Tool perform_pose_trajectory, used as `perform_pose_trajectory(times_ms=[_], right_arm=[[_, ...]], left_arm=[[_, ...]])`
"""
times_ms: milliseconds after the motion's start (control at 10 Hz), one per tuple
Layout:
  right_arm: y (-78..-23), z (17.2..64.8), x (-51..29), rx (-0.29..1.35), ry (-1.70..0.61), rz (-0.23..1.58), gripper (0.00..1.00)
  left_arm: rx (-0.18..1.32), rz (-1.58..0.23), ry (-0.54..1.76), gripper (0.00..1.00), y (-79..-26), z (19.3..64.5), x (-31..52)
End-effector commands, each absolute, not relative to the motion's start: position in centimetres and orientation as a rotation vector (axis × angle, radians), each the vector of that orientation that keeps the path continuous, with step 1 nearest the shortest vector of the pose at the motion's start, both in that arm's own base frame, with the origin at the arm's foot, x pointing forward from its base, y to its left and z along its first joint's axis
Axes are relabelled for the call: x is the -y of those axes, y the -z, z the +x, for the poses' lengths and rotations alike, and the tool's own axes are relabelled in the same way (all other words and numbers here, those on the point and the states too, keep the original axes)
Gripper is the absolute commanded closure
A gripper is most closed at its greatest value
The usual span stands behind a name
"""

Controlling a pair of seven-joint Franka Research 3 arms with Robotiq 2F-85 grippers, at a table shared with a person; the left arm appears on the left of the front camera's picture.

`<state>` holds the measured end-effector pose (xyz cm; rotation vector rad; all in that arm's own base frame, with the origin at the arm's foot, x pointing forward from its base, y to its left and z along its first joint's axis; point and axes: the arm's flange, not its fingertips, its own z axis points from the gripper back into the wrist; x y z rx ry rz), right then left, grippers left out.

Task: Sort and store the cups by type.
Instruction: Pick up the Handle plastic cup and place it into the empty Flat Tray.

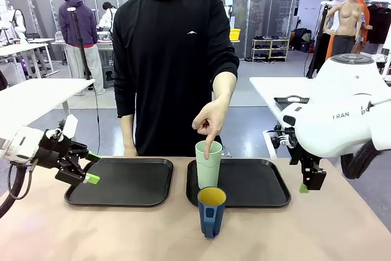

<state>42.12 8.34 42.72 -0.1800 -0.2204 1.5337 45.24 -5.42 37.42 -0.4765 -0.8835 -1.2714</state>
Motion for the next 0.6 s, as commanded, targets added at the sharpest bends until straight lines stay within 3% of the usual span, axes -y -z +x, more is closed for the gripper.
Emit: perform_pose_trajectory(times_ms=[0, 300, 500], right_arm=[[-40.8, 42.4, -7.9, 0.277, -1.575, -0.073, 0.0], [-37.4, 42.4, -7.7, 0.399, -1.609, 0.108, 0.0], [-35.3, 42.7, -8.1, 0.593, -1.616, 0.278, 0.0]], left_arm=[[0.918, -0.475, 1.272, 0.0, -37.3, 45.2, 5.5], [0.918, -0.475, 1.272, 0.0, -37.3, 45.2, 5.5], [0.918, -0.475, 1.272, 0.0, -37.3, 45.2, 5.5]])
